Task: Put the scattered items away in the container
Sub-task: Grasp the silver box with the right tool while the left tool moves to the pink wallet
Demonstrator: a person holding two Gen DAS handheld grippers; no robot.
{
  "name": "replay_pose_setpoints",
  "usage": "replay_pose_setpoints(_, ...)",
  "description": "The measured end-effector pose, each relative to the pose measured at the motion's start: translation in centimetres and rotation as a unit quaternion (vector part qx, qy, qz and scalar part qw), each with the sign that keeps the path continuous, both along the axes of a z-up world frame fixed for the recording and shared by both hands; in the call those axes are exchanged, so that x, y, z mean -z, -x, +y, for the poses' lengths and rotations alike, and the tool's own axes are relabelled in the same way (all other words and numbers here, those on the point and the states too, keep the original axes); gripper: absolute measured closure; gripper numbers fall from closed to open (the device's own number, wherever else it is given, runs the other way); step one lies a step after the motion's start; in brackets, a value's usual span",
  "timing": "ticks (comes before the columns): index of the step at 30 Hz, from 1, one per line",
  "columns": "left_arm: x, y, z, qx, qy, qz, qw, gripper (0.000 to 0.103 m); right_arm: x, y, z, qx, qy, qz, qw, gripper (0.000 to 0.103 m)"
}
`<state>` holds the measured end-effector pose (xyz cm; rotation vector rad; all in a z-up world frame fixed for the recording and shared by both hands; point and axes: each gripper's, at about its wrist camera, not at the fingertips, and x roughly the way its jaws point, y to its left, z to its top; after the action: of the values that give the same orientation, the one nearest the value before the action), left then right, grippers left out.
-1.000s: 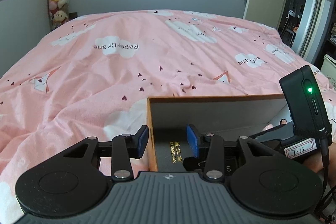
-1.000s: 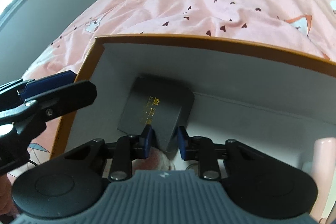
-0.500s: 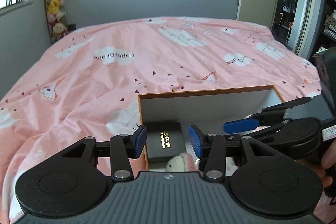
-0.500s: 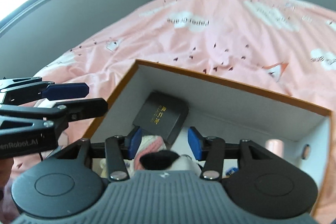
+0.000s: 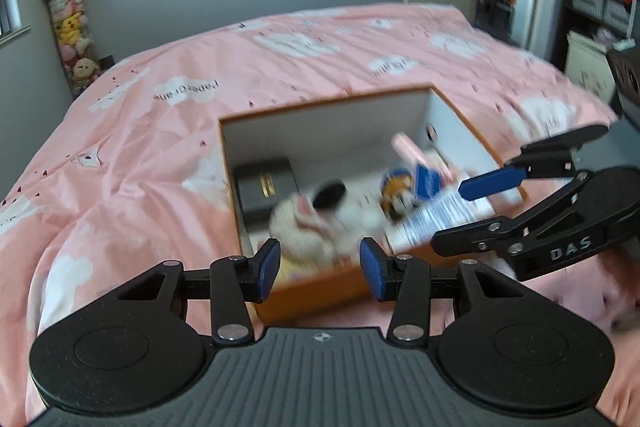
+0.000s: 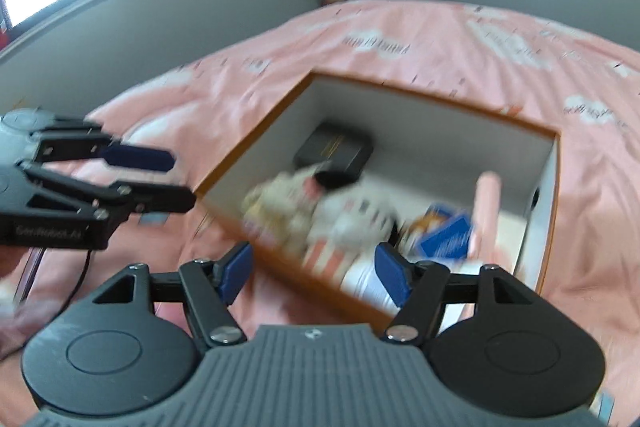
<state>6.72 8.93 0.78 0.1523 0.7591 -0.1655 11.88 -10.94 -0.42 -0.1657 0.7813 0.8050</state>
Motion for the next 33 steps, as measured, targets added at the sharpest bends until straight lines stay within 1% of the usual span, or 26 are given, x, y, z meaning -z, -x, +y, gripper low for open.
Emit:
replay_pose_setpoints(4,1.0,2.0,-1.4,0.012,-0.032,0.027,0.9990,0.051,0.6,2.6,0.0,-0.014,0.022,0.009,1.000,0.035)
replay_pose_setpoints(9,2.7,4.3,-3.3,0.018,-0.056,0.056,0.9967,0.051,1.3,5.1,0.0,-0.046,0.023,0.055,0.997,0.038)
replay_pose_setpoints(12,3.5,5.4,-4.1,0.023,-0.074,0.067,0.9947,0.051,1.7,6.1,0.3,-0.054,0.034,0.063,0.996,0.039)
replay_pose_setpoints(14,4.1,5.7,-4.5,0.029,-0.084,0.079,0.9929,0.051,2.1,6.6,0.4,-0.060,0.042,0.074,0.995,0.042)
replay_pose_setpoints(17,4.5,6.2,-5.2,0.040,-0.100,0.081,0.9909,0.051,2.8,6.8,0.7,-0.066,0.050,0.097,0.992,0.047)
replay_pose_setpoints(20,4.6,6.4,-5.3,0.044,-0.102,0.080,0.9906,0.051,3.1,7.0,0.9,-0.074,0.053,0.105,0.990,0.053)
replay_pose_setpoints(22,4.6,6.4,-5.3,0.045,-0.099,0.081,0.9908,0.051,3.2,7.0,1.0,-0.081,0.050,0.114,0.989,0.064)
replay_pose_setpoints(23,4.6,6.4,-5.2,0.043,-0.097,0.081,0.9910,0.051,3.3,7.0,1.1,-0.086,0.050,0.117,0.988,0.067)
replay_pose_setpoints(24,4.6,6.4,-5.1,0.042,-0.096,0.081,0.9912,0.051,3.3,7.0,1.1,-0.089,0.050,0.119,0.988,0.072)
replay_pose_setpoints(29,4.6,6.1,-4.7,0.028,-0.100,0.072,0.9920,0.051,3.0,7.1,1.1,-0.086,0.049,0.112,0.989,0.073)
replay_pose_setpoints(33,4.3,5.7,-4.3,0.023,-0.099,0.064,0.9927,0.051,2.1,7.1,1.4,-0.087,0.053,0.082,0.991,0.074)
